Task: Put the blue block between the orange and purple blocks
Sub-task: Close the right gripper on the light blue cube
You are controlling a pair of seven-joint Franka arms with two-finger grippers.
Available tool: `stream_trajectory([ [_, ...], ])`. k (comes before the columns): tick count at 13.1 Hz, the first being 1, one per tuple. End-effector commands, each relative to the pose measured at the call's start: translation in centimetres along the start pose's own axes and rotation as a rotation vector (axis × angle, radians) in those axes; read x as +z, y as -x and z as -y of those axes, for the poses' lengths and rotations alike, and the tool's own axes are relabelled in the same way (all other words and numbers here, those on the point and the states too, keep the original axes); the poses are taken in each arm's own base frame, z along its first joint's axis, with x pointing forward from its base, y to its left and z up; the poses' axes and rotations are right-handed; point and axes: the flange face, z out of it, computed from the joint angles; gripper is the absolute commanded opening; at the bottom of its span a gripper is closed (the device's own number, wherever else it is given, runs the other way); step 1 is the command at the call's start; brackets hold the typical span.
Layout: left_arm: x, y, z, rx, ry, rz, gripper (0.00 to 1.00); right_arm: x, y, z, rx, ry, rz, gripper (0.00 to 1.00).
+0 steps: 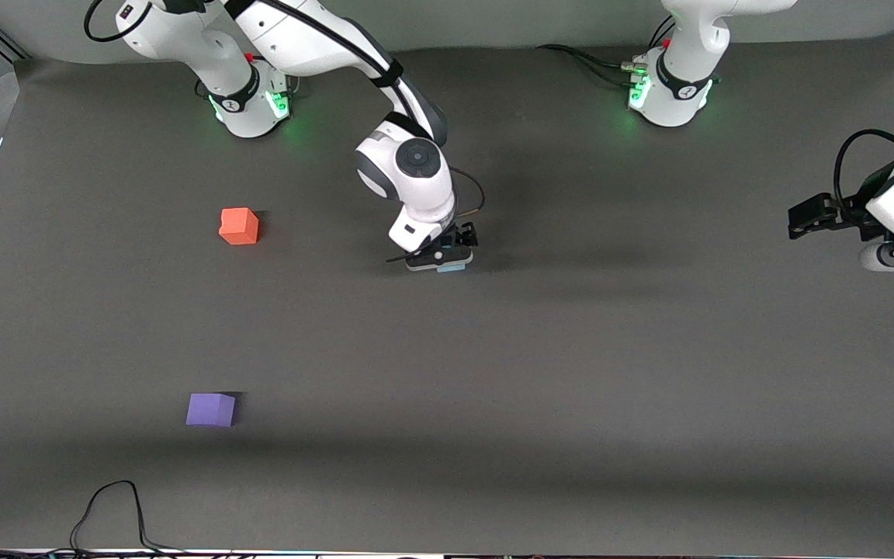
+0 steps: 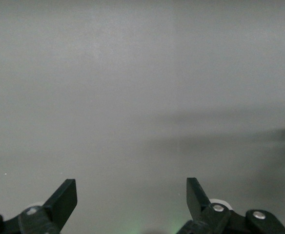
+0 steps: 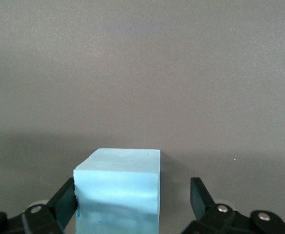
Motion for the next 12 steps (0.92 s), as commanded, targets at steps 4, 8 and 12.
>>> stream_trajectory([
  [4, -0.5, 0.9, -0.9, -0.014, 0.007, -0.006, 1.0, -0.2, 0.2, -0.1, 0.017, 0.003, -0.021, 0.69],
  [8, -0.5, 0.9, -1.0, -0.019, 0.009, -0.003, 1.0, -0.3, 0.1, -0.2, 0.024, 0.002, -0.02, 0.41],
  [12, -0.1, 0.5, -0.9, -0.02, 0.009, -0.004, 1.0, -2.5, -1.7, -1.5, 0.039, -0.004, -0.031, 0.36],
])
